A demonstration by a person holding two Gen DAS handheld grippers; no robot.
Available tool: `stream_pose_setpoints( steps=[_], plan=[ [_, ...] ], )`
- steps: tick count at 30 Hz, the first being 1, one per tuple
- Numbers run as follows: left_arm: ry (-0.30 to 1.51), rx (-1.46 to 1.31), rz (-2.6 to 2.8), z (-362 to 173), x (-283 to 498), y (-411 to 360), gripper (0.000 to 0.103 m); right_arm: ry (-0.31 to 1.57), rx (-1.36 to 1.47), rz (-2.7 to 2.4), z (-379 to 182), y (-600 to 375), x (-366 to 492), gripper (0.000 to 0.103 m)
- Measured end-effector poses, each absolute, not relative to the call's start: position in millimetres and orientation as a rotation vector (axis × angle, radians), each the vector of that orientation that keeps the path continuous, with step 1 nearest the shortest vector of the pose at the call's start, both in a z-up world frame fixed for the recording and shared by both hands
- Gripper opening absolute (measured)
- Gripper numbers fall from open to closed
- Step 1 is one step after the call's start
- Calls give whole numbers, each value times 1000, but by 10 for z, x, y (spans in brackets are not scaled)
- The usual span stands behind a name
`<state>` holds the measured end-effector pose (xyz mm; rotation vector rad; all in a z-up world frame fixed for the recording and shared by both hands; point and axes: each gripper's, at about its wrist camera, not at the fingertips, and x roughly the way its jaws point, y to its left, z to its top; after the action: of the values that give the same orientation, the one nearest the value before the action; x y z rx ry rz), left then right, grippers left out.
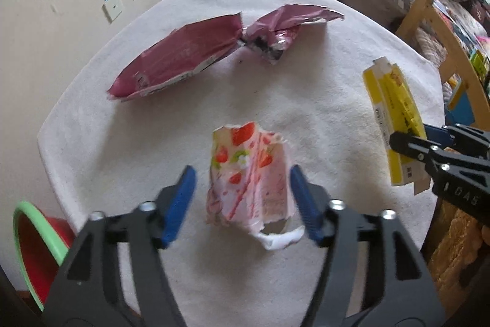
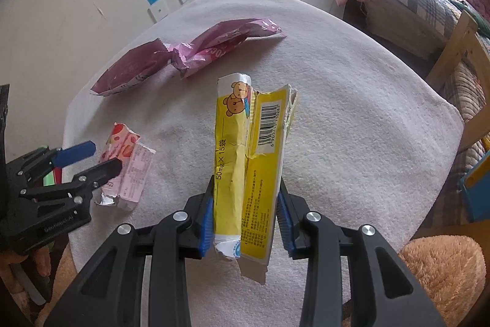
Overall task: Collect trash
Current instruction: 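Carry the strawberry carton and yellow box over the bucket and open both grippers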
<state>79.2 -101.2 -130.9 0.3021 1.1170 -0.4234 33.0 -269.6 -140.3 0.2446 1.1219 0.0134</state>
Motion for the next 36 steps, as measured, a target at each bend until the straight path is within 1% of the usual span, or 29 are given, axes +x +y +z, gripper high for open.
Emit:
stream_pose_setpoints(
  steps=[4, 8, 10, 14, 16, 19, 25, 32, 36],
  plan=[
    [1152, 392, -433, -1471, 816, -1145, 67, 1118, 249, 13, -1400, -2713, 329, 36],
    [1187, 404, -428, -1582, 824, -1162, 67, 1121, 249, 12, -1419, -2723, 337, 36],
    [1185, 412, -421, -1600, 818, -1162, 63, 1122, 247, 14, -1425, -2720, 340, 36],
    [1188, 401, -426, -1597, 814, -1148, 59, 1127, 245, 14, -1446, -2716, 347, 36],
    [1184, 406, -431, -1588, 806, -1152, 54, 1131, 245, 14, -1458, -2713, 349, 36],
    [1185, 382, -426, -1574, 813, -1120, 51, 1134, 239, 13, -1468, -2702, 350, 36],
    [1147, 298, -428, -1400, 773, -982, 50, 1130, 231, 19, -1437, -2692, 342, 34],
    [1083, 159, -359, -1102, 690, -504, 50, 1102, 210, 37, -1296, -2560, 305, 34],
    [1077, 102, -312, -1042, 633, -254, 51, 1105, 186, 66, -1264, -2407, 282, 34]
  ],
)
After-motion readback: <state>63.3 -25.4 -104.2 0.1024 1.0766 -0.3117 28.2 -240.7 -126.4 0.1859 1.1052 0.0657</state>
